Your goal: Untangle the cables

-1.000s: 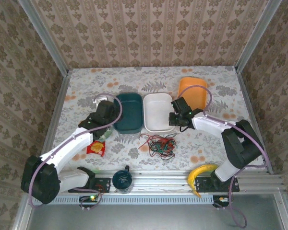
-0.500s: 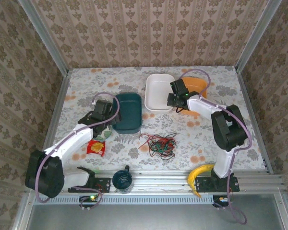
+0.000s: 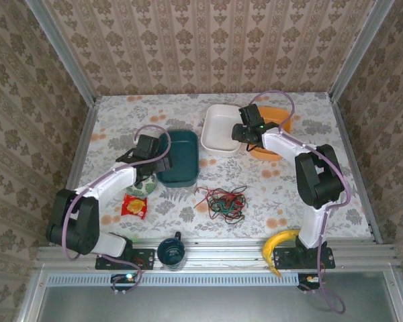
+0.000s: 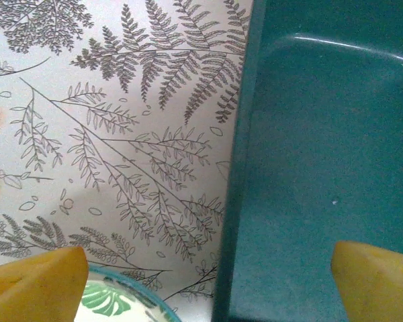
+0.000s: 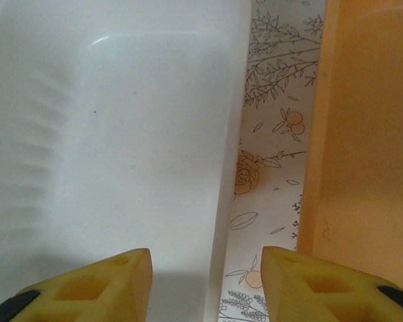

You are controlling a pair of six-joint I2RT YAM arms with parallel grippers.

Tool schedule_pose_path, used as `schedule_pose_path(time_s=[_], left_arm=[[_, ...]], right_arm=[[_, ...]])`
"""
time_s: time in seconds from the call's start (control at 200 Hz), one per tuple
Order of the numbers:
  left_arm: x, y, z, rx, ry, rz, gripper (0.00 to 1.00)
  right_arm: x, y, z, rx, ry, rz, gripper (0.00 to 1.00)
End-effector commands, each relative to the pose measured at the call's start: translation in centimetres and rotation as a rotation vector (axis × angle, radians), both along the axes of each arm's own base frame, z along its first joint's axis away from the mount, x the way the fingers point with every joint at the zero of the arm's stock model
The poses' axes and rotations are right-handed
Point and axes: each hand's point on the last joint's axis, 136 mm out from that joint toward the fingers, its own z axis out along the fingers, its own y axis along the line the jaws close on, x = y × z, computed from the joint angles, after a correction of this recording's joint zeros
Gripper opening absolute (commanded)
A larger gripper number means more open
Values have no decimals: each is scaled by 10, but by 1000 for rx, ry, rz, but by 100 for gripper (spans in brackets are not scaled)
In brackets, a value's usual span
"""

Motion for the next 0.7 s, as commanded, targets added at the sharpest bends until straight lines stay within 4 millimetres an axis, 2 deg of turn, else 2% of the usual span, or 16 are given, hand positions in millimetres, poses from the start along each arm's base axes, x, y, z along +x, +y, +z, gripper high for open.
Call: schedule_pose_path(time_s=[0.0, 0.14, 0.245, 0.34, 0.43, 0.485, 0.505, 0.525, 0.695], left_arm=[[10, -4, 4, 3, -4, -30, 90], [18, -7, -2, 22, 13, -44, 86], [25, -9, -6, 34, 15, -51, 78], [33, -11, -8, 46, 7, -60, 62], [40, -13, -10, 57, 9, -73, 35], [43, -14, -12, 68, 15, -79, 23], [45, -14, -12, 72, 16, -79, 20], [46, -15, -13, 76, 19, -81, 18], [68, -14, -6, 119, -6, -97, 3]], right_arm=[[-13, 2, 42, 33, -76, 9, 49], [-41, 4, 51, 67, -89, 28, 49], [-63, -1, 57, 73, -102, 32, 49], [-80, -7, 60, 79, -101, 30, 49], [-92, -13, 64, 74, -104, 26, 49], [-98, -16, 64, 70, -107, 25, 48], [-99, -18, 62, 65, -102, 22, 48], [-102, -20, 72, 70, -128, 17, 48], [-111, -29, 75, 53, -143, 4, 49]])
